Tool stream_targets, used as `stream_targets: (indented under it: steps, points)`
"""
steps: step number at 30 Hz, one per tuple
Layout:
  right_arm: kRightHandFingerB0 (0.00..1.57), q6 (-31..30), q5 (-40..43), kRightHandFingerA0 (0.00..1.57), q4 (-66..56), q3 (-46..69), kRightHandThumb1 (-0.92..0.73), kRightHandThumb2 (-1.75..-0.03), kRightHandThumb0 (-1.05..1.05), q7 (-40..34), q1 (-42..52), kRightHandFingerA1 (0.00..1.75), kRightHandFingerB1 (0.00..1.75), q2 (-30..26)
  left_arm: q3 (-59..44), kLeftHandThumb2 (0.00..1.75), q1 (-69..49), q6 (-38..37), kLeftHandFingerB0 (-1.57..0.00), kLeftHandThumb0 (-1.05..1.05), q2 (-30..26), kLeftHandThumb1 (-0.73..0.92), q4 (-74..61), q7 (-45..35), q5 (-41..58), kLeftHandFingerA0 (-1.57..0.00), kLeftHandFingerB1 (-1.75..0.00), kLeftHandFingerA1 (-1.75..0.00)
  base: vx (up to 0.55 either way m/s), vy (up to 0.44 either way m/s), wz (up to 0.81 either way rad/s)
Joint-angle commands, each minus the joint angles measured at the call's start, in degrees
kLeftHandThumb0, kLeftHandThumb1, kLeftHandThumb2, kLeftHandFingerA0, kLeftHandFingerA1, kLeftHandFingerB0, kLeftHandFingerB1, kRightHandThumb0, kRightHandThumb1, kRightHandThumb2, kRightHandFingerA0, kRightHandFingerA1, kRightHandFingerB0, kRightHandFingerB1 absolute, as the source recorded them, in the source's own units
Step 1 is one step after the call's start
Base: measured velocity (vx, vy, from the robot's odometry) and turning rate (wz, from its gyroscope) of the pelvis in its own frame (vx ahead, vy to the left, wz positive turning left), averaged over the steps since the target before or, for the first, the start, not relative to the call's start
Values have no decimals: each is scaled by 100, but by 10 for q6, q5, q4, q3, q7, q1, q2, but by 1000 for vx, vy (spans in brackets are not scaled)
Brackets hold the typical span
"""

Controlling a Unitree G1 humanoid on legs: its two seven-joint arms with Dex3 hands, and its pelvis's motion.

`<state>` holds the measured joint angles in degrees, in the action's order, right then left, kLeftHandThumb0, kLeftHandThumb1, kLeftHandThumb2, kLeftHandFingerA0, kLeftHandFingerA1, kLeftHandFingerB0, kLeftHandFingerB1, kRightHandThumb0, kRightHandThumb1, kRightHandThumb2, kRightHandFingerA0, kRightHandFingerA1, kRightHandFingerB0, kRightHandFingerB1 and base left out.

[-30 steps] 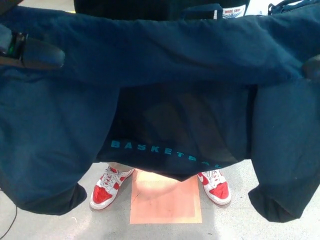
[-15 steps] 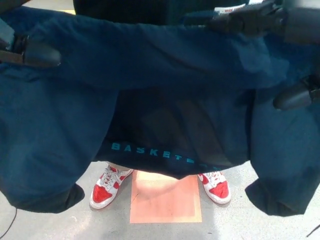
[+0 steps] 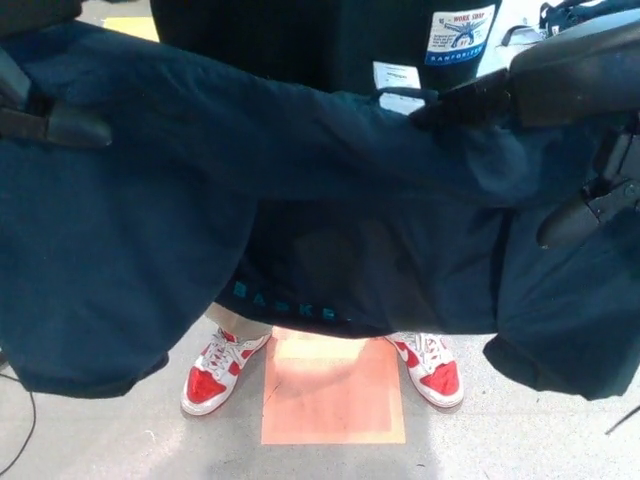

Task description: A person hands a coat to the robot and the robot grabs it with both hands and holds it while the person wears the coat.

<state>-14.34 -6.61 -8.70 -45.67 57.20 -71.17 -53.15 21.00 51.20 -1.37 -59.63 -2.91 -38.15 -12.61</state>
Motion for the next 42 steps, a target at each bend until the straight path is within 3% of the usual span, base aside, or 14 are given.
stream_targets:
  steps: [1,2,7,10,12,13,17,18,22,34,35,36,41,42]
  points:
    - [0,-101,-98,17,55,-60,-49,-90,-88,180,-25,47,0,2,42,90,20,135,0,-90,2,52,26,-174,-29,0,0,-10,0,0,0]
    - [0,-95,-115,37,48,-57,-65,-61,-95,171,-26,43,1,-6,42,91,15,136,0,-89,-1,51,21,-178,-28,0,0,-10,0,0,0]
    - [0,-67,-190,46,36,-48,-66,-63,-102,132,-30,47,1,-20,42,93,7,131,0,-90,-7,52,10,-190,-40,0,-1,-11,0,0,0]
    - [0,-44,-211,0,28,2,-59,-101,-90,37,-11,27,5,-30,40,93,-6,131,0,-90,-11,52,-3,-190,-48,0,-3,-12,0,0,0]
    - [0,-36,-193,4,24,59,-74,-63,-91,-38,14,27,0,-27,37,93,-12,133,0,-91,-10,53,-8,-191,-50,0,-2,-11,0,0,0]
    - [0,-38,-179,15,24,94,-62,-99,-94,-73,27,24,0,-20,34,93,-15,132,0,-93,-9,55,-9,-192,-50,0,0,-11,0,0,0]
    - [0,-27,-196,9,30,146,-66,-103,-98,-101,31,26,0,-7,29,93,-21,136,0,-92,-6,54,-11,-193,-57,0,-1,-10,0,0,0]
    - [0,-26,-197,9,31,164,-75,-62,-90,-111,35,28,0,0,26,93,-24,140,0,-92,-6,54,-14,-195,-58,0,-1,-9,0,0,0]
    - [0,-31,-201,11,39,212,-62,-99,-94,-140,46,22,0,23,16,93,-31,146,0,-93,-1,55,-23,-199,-57,0,0,-10,0,0,0]
    - [0,-46,-160,25,42,254,-57,-94,-89,50,65,48,3,-38,1,93,-41,147,0,-93,23,55,-36,-214,-74,0,-1,-9,0,0,0]
    - [0,-58,-146,42,43,257,-68,-61,-88,73,71,39,5,-45,1,92,-42,150,0,-91,25,54,-38,-213,-78,0,-2,-10,0,0,0]
    - [0,-50,-138,49,45,258,-57,-94,-94,83,82,53,0,-53,1,92,-41,150,0,-91,27,54,-38,-213,-79,0,-2,-11,0,0,0]
    - [0,-32,-123,56,43,243,-68,-61,-91,133,114,43,8,-70,-8,93,-46,145,0,-93,27,56,-31,-214,-74,0,0,-10,0,0,0]
    - [0,-43,-125,51,38,233,-56,-94,-92,154,117,58,0,-73,-11,94,-49,140,0,-93,28,56,-29,-211,-73,0,0,-10,0,0,0]
